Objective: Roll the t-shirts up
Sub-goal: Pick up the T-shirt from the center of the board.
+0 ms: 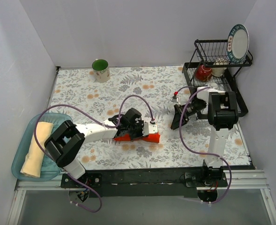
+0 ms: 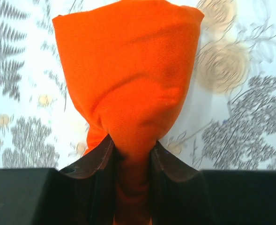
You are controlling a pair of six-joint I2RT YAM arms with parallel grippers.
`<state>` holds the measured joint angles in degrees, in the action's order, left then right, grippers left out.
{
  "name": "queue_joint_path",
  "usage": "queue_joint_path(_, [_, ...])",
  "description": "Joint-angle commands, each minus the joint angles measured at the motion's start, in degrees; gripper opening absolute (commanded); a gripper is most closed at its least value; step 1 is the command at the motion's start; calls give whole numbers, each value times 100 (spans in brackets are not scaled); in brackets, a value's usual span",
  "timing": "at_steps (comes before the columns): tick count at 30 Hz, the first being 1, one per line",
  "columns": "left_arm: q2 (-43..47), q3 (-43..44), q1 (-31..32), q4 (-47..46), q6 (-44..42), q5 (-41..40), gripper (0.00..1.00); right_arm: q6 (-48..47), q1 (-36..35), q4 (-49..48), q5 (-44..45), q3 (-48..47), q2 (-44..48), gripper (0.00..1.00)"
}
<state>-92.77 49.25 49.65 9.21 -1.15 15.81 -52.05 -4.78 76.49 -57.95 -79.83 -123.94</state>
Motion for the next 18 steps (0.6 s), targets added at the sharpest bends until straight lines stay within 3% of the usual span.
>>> queue_joint_path(1, [338, 163, -551, 1416, 151, -34, 0, 160, 581, -161, 347, 125, 502, 99])
queue_joint_path(7, [927, 585, -1378, 1970, -149, -254, 0, 117, 583, -160, -75, 512, 705, 99])
queue_joint_path(18, [2078, 1138, -2678, 2857, 440, -439, 0, -437, 179, -248, -14, 591, 1020, 99])
